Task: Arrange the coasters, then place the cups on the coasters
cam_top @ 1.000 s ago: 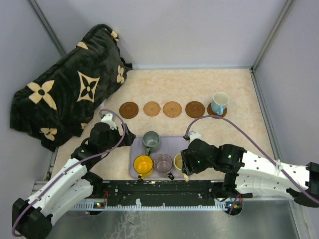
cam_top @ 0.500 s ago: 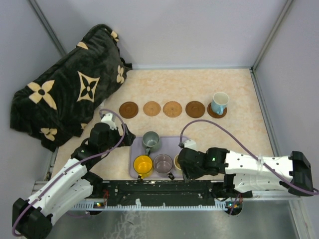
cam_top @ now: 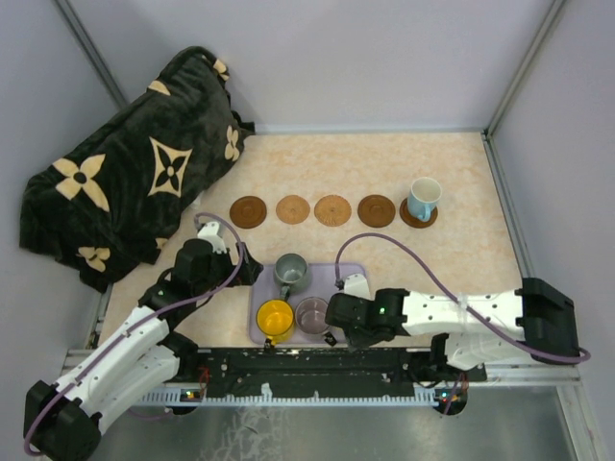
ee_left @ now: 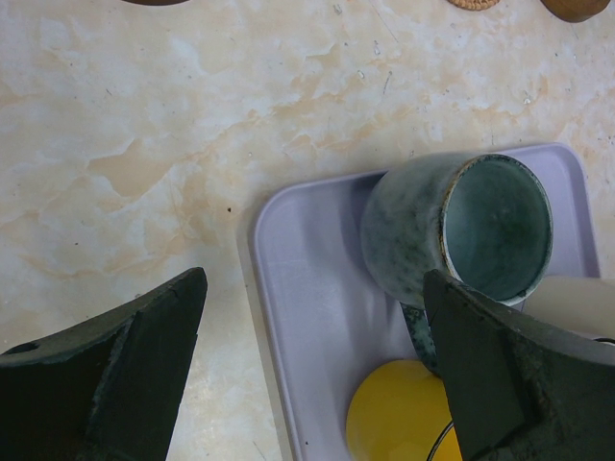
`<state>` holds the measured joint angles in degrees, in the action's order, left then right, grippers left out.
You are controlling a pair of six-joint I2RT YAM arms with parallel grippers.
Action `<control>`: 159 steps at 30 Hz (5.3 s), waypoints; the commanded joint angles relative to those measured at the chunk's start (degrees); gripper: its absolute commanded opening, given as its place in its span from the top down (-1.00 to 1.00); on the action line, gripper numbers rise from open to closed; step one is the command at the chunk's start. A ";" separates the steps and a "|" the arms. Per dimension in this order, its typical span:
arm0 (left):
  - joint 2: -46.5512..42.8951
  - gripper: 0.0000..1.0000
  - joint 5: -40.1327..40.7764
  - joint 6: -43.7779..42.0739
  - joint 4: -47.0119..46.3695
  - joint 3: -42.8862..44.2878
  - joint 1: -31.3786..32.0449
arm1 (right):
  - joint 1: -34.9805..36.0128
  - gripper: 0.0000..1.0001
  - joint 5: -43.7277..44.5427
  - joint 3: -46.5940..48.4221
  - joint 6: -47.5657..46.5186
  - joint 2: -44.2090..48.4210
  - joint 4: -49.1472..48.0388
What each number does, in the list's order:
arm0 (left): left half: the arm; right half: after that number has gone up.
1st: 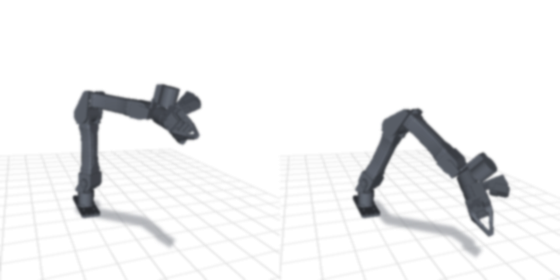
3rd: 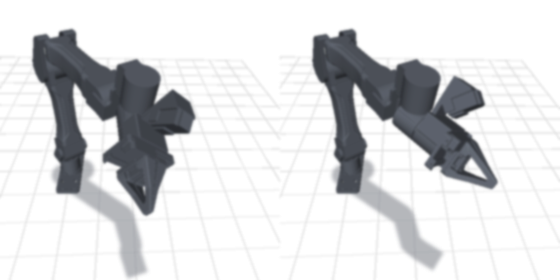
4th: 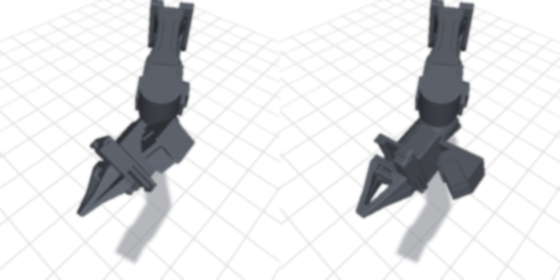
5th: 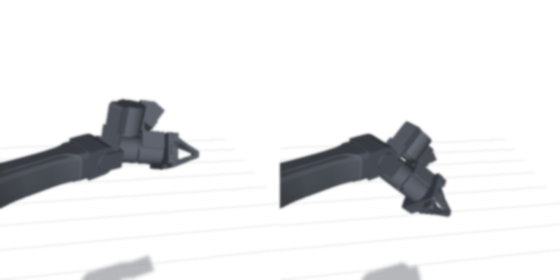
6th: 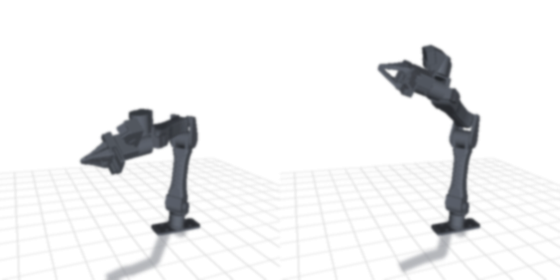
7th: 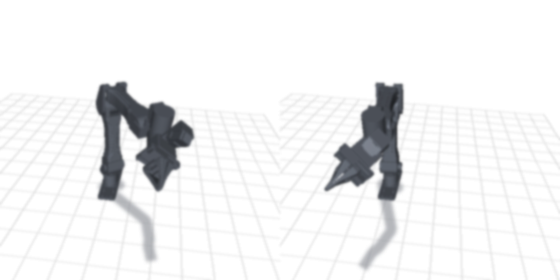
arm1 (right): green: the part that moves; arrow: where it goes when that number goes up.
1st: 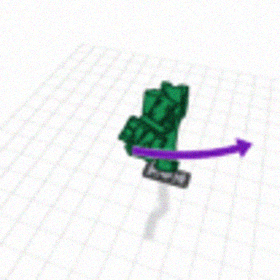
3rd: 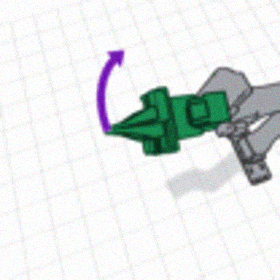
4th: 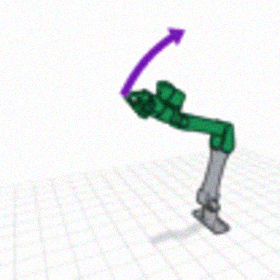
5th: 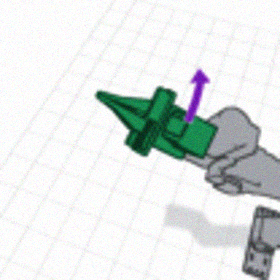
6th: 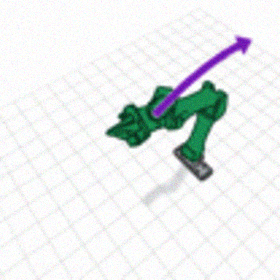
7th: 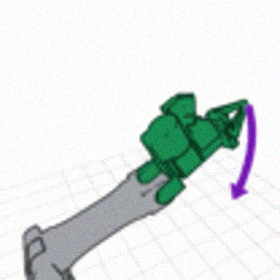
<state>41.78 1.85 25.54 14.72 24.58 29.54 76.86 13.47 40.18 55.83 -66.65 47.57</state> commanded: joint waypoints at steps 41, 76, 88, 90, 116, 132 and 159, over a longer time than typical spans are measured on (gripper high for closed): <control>-0.20 -1.00 -1.75 0.48 -2.77 -1.53 0.50 | 5.03 0.67 18.85 1.94 13.32 -1.90 0.88; 0.16 -1.00 -1.89 0.30 -4.45 -0.86 0.47 | -27.96 1.00 23.63 12.30 -30.21 3.86 -17.53; 2.00 -1.00 -1.83 -0.01 -5.80 -0.91 0.46 | -46.69 1.00 10.80 23.17 -41.75 -11.65 -27.09; 2.31 -1.00 -1.61 -0.26 -5.93 -0.93 0.46 | -48.32 1.00 9.38 24.44 -42.01 -14.43 -28.46; 4.34 -1.00 -1.85 -0.29 -6.45 -0.83 0.48 | -53.39 1.00 4.45 27.93 -43.72 -26.26 -31.03; 4.37 -1.00 -1.85 -0.26 -6.46 -1.34 0.43 | -54.27 1.00 5.05 26.53 -41.79 -27.14 -30.21; 4.78 -1.00 -1.76 -0.22 -6.60 -1.53 0.43 | -55.15 1.00 2.45 26.35 -40.64 -30.53 -30.87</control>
<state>46.37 0.45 25.69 10.17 23.40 29.54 22.02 15.99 65.12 14.55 -97.49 21.32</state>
